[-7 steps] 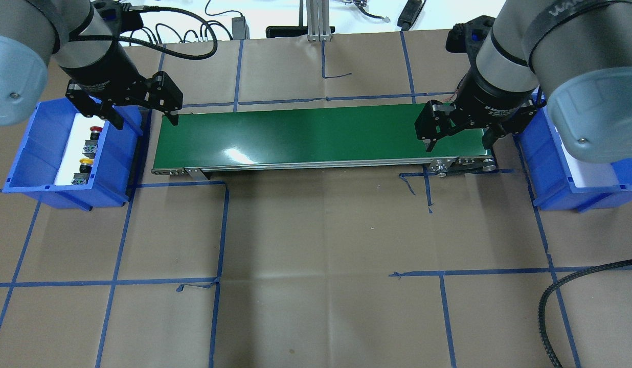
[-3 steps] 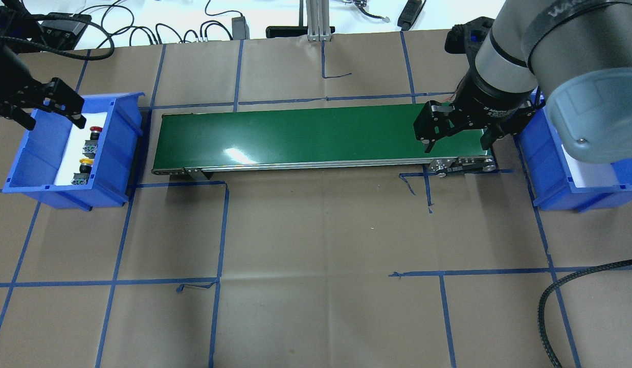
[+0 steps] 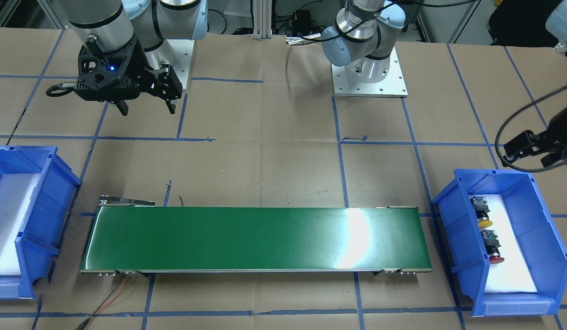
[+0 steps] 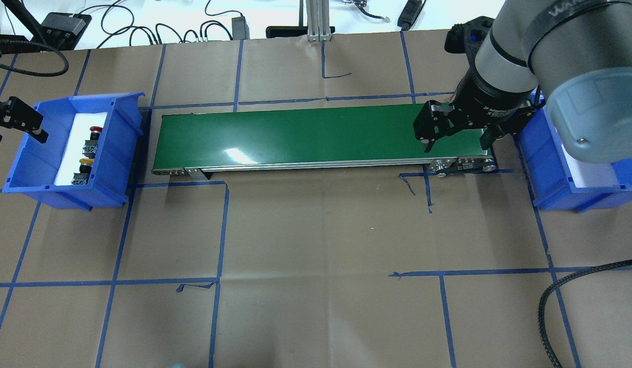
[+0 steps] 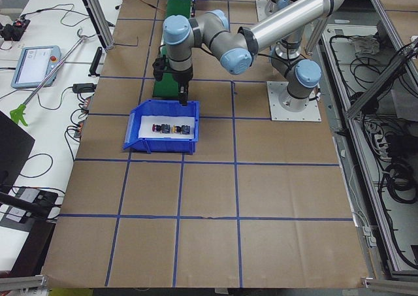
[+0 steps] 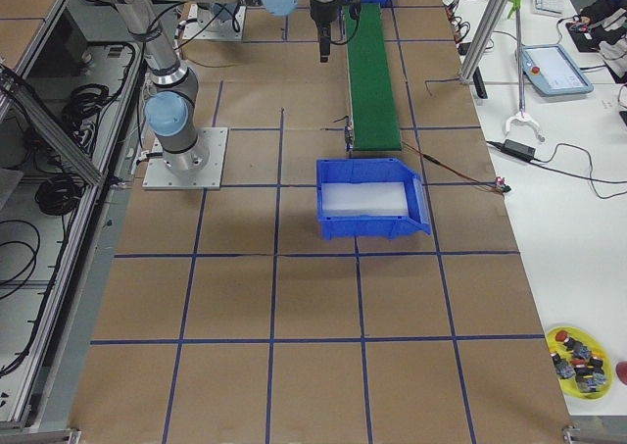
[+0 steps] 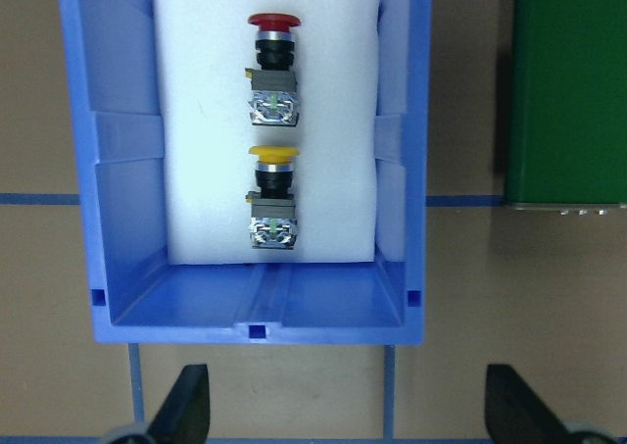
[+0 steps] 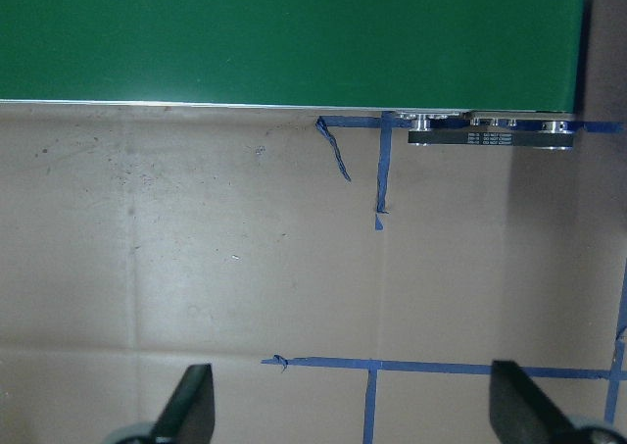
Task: Transport two buttons from left to right
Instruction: 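Lower the left gripper and grasp the yellow-capped button, then lift the yellow button and carry it onto the green conveyor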
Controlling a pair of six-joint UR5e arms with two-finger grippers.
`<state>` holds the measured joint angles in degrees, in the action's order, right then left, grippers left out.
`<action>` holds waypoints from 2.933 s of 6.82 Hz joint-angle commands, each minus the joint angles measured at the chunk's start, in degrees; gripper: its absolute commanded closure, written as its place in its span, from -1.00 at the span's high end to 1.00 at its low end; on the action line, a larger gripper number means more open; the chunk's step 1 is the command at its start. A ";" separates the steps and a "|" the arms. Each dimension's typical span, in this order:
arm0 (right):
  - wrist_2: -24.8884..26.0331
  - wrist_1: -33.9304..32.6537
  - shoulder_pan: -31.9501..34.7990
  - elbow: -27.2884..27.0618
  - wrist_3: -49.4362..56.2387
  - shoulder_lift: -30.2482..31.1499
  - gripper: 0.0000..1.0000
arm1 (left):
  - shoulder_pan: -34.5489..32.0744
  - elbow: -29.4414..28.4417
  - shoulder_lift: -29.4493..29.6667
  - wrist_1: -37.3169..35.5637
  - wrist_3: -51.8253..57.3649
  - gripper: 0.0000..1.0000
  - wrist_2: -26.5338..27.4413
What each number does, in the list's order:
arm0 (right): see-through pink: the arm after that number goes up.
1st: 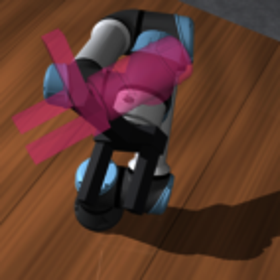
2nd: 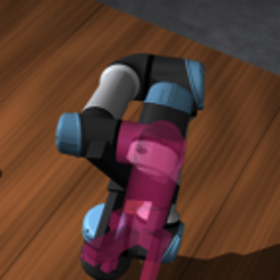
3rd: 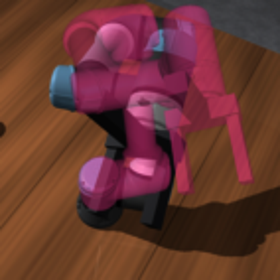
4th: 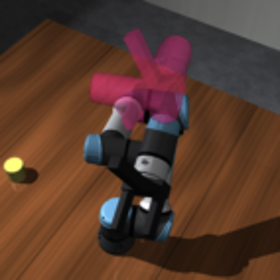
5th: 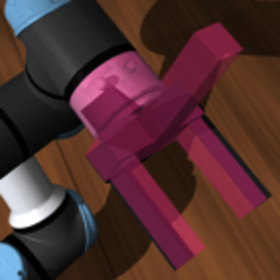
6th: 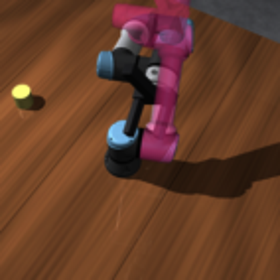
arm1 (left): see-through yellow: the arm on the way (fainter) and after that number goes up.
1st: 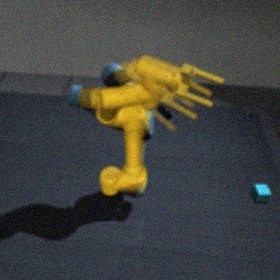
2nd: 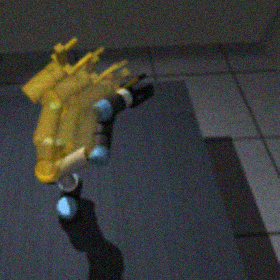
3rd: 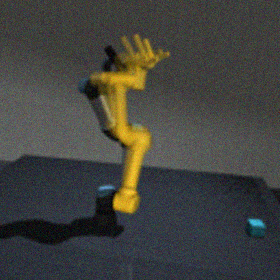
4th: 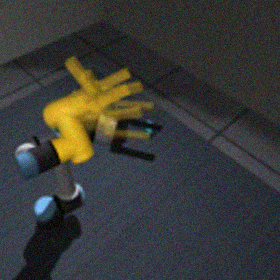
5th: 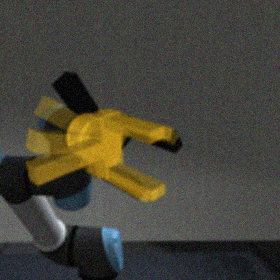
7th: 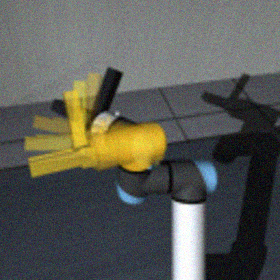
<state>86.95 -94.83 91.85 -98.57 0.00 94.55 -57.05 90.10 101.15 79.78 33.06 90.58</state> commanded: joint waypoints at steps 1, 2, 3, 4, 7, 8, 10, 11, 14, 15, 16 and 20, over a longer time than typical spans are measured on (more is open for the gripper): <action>-0.02 -0.09 0.00 0.04 0.00 -0.24 1.00 | 0.71 0.60 4.48 -5.58 0.95 1.00 -0.14; 0.15 -0.09 0.00 0.13 0.00 -0.33 1.00 | 0.62 2.26 5.88 -9.87 0.95 1.00 -1.10; 0.07 -0.09 0.00 0.22 0.00 -0.33 1.00 | 0.27 2.80 8.25 -11.30 0.78 1.00 -1.28; 0.24 -0.09 0.00 0.22 0.00 -0.25 1.00 | 0.27 3.15 10.01 -13.41 0.78 1.00 -1.28; 0.07 -0.09 0.00 0.13 0.00 -0.33 1.00 | 0.27 10.51 12.84 -24.99 0.87 0.99 -1.11; 0.07 -0.09 0.00 0.13 0.00 -0.33 1.00 | 0.27 12.98 13.45 -27.64 0.95 0.99 -1.11; 0.07 -0.18 0.00 0.13 0.00 -0.42 1.00 | 0.45 14.84 13.46 -30.21 0.87 0.99 -0.58; 0.15 -0.18 0.00 0.05 0.00 -0.42 1.00 | 0.45 14.85 13.19 -30.30 0.69 0.83 -0.84; 0.15 -0.18 0.00 0.13 0.00 -0.42 1.00 | 0.45 14.32 12.75 -29.78 0.69 -0.53 -0.93; 0.33 -0.09 0.00 0.13 0.00 -0.42 1.00 | 0.45 13.88 12.67 -29.51 0.69 -0.78 -1.02; 0.24 -0.09 0.00 0.13 0.00 -0.42 1.00 | 0.53 13.10 12.06 -28.47 0.69 -0.83 -1.02; 0.42 -0.09 0.00 0.22 0.00 -0.33 1.00 | 0.36 -1.02 5.90 -5.22 0.52 -0.83 -0.67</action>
<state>87.23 -94.96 91.85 -98.35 0.00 94.16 -56.60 93.88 107.87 67.64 33.80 89.81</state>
